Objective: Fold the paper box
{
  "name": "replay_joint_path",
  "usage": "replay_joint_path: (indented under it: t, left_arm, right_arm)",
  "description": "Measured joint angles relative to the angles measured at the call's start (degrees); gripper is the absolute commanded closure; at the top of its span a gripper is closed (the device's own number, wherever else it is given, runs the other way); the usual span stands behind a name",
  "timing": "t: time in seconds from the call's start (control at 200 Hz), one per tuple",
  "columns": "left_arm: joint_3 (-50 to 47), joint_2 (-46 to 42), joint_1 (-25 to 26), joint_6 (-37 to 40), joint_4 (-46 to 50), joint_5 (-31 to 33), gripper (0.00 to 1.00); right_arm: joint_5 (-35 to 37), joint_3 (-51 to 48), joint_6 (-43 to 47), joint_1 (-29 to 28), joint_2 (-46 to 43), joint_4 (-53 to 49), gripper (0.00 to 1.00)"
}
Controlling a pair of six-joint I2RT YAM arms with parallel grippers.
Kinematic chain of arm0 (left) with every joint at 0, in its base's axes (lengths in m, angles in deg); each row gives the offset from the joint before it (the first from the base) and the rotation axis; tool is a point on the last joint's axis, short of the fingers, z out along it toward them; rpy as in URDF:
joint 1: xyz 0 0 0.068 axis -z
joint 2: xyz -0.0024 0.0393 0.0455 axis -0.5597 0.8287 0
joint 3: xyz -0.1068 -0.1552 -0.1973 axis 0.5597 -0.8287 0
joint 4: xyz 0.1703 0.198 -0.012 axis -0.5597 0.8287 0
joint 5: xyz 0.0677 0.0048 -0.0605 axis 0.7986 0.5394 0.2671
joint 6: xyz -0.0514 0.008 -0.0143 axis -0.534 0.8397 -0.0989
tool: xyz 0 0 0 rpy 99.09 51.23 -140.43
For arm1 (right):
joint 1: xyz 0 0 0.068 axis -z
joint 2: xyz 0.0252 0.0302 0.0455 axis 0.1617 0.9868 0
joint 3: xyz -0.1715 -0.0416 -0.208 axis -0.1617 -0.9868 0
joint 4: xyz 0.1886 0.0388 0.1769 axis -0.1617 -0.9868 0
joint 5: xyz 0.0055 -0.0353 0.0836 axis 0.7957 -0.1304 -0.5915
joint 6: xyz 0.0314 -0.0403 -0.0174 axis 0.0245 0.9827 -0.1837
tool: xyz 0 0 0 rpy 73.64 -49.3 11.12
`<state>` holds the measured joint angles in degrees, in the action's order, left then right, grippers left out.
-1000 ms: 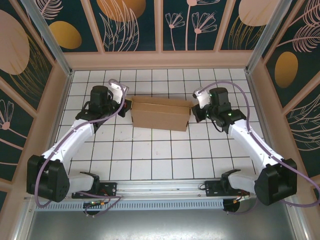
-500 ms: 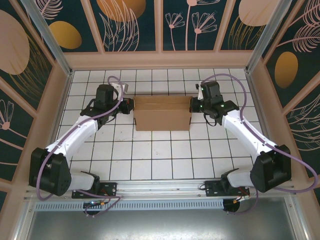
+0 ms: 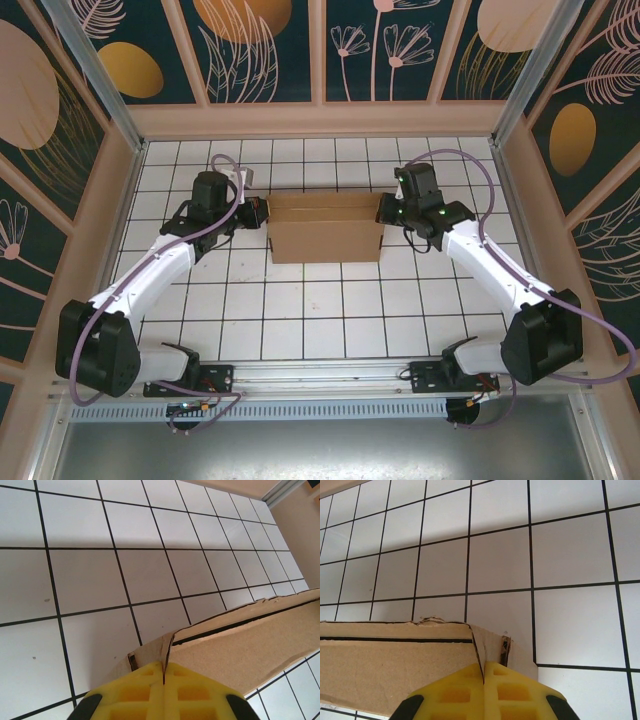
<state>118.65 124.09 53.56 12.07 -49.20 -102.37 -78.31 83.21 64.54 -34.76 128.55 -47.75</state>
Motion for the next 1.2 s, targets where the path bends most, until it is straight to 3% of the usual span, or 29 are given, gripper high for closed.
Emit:
replay_joint_path:
  t: [0.395, 1.201]
  left_arm:
    - [-1.09, -1.22, 0.31, -0.28, 0.07, 0.87, 1.00]
    - [-11.45, -8.33, 3.34, 0.07, -7.85, 5.11, 1.00]
  right_arm:
    - [0.68, 0.35, 0.76, -0.66, -0.15, -1.44, 1.00]
    - [4.70, -22.03, 3.52, -4.17, -14.19, 20.48, 1.00]
